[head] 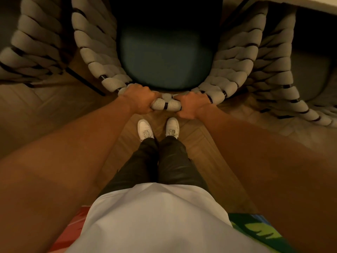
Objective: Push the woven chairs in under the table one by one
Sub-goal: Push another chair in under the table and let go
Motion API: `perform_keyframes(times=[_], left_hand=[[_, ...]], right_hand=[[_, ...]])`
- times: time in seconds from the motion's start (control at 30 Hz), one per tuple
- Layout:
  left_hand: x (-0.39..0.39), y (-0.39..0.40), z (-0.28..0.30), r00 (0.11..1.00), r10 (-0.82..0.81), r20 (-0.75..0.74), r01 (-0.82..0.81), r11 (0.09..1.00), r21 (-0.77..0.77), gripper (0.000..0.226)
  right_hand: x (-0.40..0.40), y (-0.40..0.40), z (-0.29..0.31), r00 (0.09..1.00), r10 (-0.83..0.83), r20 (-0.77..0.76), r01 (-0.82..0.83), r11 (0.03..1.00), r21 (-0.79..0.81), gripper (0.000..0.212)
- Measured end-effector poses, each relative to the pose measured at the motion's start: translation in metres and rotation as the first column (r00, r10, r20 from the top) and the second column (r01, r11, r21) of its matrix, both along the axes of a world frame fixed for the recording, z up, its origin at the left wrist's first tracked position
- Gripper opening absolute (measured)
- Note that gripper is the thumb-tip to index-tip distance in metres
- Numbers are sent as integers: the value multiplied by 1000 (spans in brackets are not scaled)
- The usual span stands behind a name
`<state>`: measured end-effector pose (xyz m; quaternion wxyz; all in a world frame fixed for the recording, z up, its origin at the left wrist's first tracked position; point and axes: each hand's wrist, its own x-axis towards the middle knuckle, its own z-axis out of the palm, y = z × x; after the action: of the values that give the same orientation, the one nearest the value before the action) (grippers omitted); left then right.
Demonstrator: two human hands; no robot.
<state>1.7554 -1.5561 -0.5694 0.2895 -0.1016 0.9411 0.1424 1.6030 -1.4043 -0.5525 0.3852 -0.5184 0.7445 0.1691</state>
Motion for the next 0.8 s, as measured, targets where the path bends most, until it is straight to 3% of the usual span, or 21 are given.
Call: perform_keyframes(times=[0.37, 0.8], left_hand=[[-32, 8, 10, 992, 119, 32, -117, 992, -44, 46], [-30, 19, 6, 990, 136, 46, -132, 987, -89, 47]], right_hand=[[-35, -12, 3, 998, 24, 58, -27, 999, 43, 56], [-36, -8, -4, 998, 35, 51, -40, 994, 101, 66]])
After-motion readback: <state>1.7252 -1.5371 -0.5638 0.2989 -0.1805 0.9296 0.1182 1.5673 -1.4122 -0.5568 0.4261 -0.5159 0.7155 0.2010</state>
